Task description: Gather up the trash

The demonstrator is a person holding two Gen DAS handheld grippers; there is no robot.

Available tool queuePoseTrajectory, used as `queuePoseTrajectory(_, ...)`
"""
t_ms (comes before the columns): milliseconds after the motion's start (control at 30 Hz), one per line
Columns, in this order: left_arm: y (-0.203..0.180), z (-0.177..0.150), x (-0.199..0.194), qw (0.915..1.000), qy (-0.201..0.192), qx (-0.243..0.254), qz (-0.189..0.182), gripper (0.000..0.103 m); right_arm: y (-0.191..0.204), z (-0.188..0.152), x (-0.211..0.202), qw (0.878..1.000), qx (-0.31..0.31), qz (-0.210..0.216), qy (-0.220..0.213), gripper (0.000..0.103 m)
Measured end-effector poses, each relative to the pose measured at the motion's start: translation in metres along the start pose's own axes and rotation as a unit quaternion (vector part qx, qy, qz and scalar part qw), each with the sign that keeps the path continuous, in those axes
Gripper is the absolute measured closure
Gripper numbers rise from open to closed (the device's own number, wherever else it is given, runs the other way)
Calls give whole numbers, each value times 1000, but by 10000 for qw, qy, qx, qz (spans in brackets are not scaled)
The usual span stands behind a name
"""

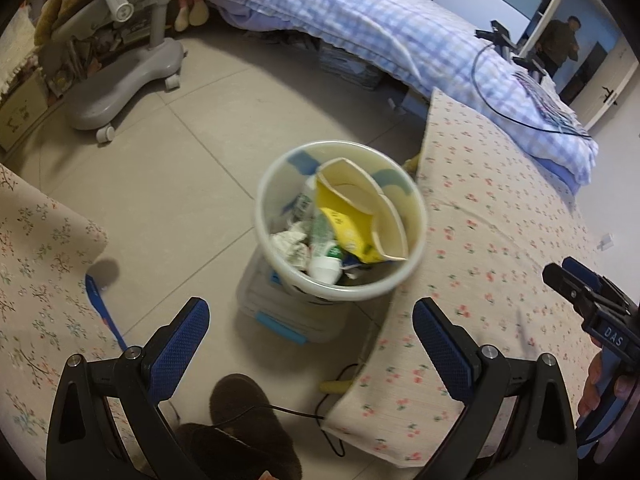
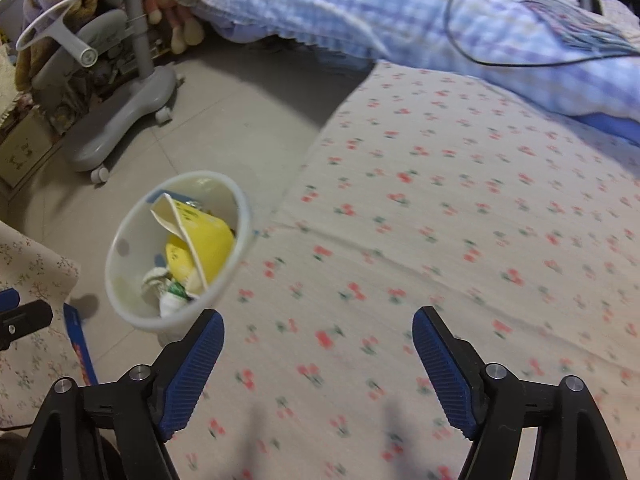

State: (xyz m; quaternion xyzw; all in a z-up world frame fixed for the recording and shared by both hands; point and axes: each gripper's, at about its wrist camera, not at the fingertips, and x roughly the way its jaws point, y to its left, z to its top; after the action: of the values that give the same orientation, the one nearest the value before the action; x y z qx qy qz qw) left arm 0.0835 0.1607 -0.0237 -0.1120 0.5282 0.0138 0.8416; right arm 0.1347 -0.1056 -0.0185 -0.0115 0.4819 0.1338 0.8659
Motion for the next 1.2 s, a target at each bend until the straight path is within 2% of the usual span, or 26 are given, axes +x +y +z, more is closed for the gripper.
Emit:
queuePoseTrajectory(300, -44, -29, -15, 9994, -294, 114, 111, 1, -30, -40, -44, 9985, -122, -489, -224, 16)
queuePoseTrajectory(500, -78, -52, -29, 9970, -670, 239, 293, 1, -43, -60, -62, 9951, -162, -881, -413, 9)
queuePoseTrajectory(667, -97, -63, -32, 9939, -910, 295, 546, 1, -53, -72, -72, 9940, -49, -939, -566, 8)
queuePoseTrajectory(833, -110, -69, -38, 9899, -1191, 412, 645, 1, -61, -76, -81, 9921, 62, -1001, -751, 8)
queuePoseTrajectory(1200, -116, -71, -41, 9883, -1285, 531, 622, 1, -69, -73, -81, 9916, 171, -1009, -796, 7)
